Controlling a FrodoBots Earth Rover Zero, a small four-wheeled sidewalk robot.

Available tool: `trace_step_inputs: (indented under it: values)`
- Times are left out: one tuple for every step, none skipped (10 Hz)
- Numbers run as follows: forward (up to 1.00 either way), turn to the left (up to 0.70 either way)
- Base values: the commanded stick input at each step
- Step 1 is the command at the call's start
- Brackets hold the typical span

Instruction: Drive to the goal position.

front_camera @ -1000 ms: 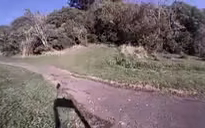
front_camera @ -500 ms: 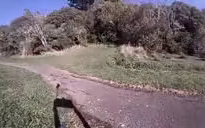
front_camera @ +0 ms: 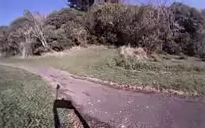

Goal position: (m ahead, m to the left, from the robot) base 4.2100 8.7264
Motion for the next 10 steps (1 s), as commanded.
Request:
trace_step_inputs:
  values:
    - [0.5, 0.03]
    - [0.5, 0.03]
    - [0.5, 0.03]
    - [0.36, 0.03]
    - [0.18, 0.03]
    - [0.03, 0.03]
    - [0.03, 0.03]
    - [0.03, 0.03]
    - [0.06, 0.02]
    - [0.08, 0.01]
